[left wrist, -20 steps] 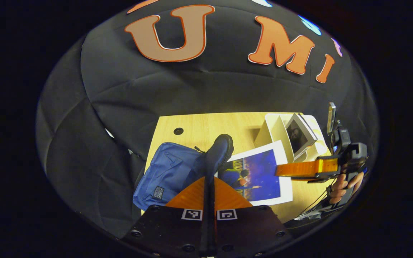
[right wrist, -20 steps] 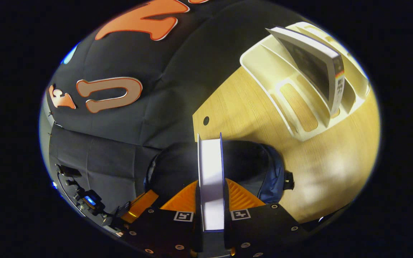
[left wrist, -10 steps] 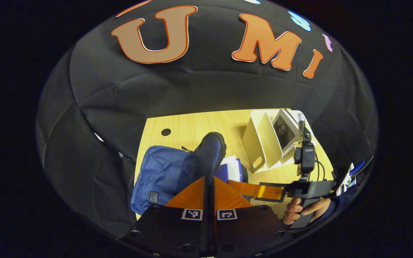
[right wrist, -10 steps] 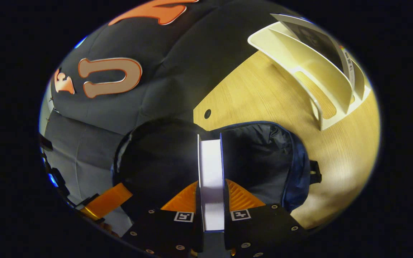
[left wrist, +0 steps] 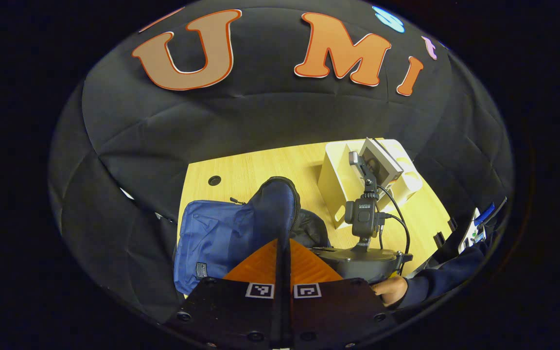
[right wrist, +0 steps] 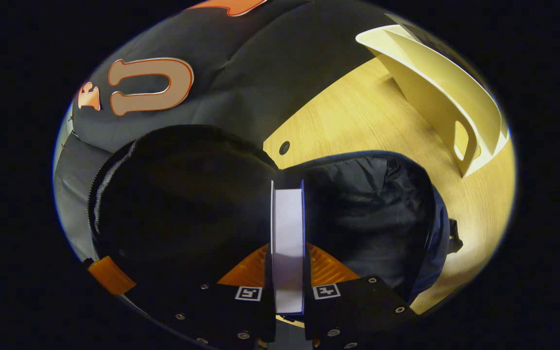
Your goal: Open the schoolbag, grab two books from the bookshelf and put them into the schoolbag.
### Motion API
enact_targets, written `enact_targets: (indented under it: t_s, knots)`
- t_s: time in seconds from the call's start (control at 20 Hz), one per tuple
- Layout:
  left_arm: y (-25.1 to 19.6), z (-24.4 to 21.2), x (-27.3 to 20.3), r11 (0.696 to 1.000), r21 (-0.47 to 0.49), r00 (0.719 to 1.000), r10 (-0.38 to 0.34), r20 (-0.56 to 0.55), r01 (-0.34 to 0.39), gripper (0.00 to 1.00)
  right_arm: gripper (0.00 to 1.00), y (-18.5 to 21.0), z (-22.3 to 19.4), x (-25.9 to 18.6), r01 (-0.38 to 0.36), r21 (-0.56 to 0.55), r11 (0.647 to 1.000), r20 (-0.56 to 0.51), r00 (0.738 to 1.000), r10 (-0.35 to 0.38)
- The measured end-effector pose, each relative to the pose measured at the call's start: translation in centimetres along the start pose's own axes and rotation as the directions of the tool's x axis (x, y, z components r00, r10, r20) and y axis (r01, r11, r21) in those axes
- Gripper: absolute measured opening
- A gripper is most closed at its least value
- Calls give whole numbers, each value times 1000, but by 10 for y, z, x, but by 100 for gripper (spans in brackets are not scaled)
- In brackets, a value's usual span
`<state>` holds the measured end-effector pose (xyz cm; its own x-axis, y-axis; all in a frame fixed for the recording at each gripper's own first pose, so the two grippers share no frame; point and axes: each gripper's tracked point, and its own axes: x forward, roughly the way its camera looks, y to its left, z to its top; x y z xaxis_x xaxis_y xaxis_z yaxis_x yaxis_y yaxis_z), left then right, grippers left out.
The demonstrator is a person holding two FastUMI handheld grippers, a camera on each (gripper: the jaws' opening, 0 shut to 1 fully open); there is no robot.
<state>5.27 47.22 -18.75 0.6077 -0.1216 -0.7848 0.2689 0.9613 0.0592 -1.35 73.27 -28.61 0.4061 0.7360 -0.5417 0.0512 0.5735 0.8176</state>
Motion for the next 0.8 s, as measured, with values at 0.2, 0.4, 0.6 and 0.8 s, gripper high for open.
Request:
enact_targets:
  t_s: [0.2, 0.4, 0.6, 0.8]
  knots:
    - [7, -5, -3, 999, -30, 1000, 13, 6, -13, 1, 34, -10, 10, -12, 87, -79, 993, -9, 996, -88]
    - [8, -9, -2, 998, -53, 1000, 16, 10, -16, 0, 52, -16, 36, -40, 151, -237, 960, 75, 988, -137]
    - [8, -10, 1, 997, -68, 1000, 25, 15, -24, 0, 59, -15, 66, -72, 210, -298, 931, 159, 973, -168]
    - [8, -11, 4, 997, -67, 999, 34, 13, -33, 0, 60, -40, 100, -110, 339, -370, 865, 220, 937, -272]
